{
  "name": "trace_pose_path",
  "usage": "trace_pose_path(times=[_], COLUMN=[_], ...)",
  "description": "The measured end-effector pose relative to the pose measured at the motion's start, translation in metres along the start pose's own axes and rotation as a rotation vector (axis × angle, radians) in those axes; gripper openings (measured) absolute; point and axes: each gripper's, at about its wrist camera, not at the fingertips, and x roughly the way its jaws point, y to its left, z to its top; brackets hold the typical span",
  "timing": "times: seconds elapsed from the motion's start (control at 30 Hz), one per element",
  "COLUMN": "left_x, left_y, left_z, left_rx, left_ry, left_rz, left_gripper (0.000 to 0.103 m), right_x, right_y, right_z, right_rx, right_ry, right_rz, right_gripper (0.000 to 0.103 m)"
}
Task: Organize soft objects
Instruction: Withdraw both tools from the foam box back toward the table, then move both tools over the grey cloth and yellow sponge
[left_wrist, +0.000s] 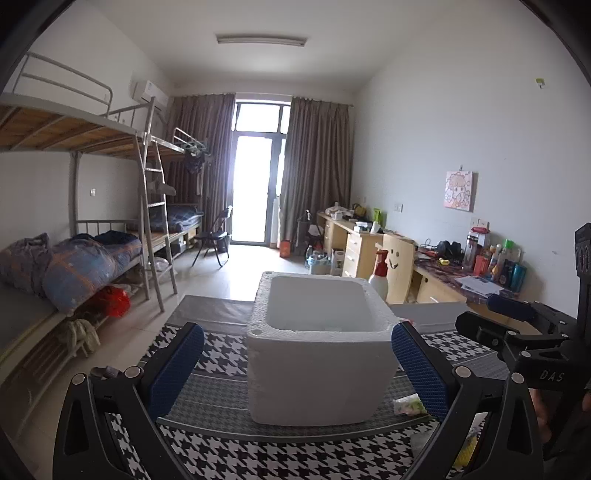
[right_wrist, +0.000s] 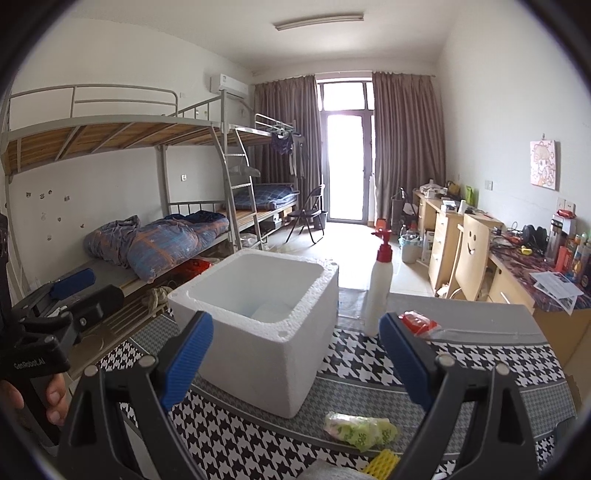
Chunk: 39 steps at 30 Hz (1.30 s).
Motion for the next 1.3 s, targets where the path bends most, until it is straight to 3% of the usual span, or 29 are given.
trace_pose_path(times=[1.3], left_x=[0.018], left_y=[-0.03], left_z=[-0.032], left_rx=[0.035], left_ry=[0.076], left_rz=[-0.13], left_gripper=[0.102], right_x=[-0.024], right_y=[-0.035], right_z=[-0.054], right_rx=[0.108], right_ry=[0.043], right_rz=[-0.121], right_gripper=[0.094])
